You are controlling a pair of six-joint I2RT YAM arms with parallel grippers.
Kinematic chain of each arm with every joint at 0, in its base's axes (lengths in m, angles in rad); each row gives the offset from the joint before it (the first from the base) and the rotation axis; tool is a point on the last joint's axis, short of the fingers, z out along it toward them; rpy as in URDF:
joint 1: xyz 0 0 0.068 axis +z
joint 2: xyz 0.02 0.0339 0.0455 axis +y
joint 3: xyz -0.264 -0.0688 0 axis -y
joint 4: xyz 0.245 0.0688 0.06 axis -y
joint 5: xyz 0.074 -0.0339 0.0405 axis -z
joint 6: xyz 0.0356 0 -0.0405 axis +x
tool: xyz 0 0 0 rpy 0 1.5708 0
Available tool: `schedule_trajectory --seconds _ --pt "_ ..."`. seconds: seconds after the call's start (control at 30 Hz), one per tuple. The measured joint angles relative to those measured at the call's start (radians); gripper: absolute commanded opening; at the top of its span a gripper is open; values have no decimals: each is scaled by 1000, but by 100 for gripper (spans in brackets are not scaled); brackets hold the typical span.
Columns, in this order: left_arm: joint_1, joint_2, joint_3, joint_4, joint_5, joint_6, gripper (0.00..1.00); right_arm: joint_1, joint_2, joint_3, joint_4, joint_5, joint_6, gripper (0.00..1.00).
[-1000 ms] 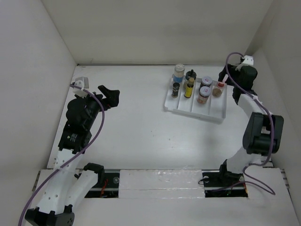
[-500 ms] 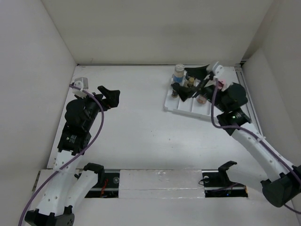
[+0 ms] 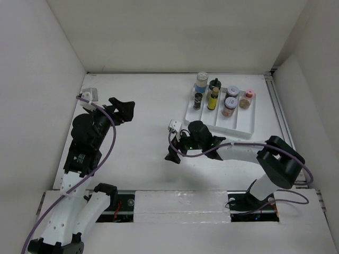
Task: Organize the condiment bottles
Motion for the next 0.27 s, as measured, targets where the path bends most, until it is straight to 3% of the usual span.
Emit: schedule_trajectory --seconds 0.27 --pt "0 -13 0 0 21 0 100 34 6 96 -19 98 -26 99"
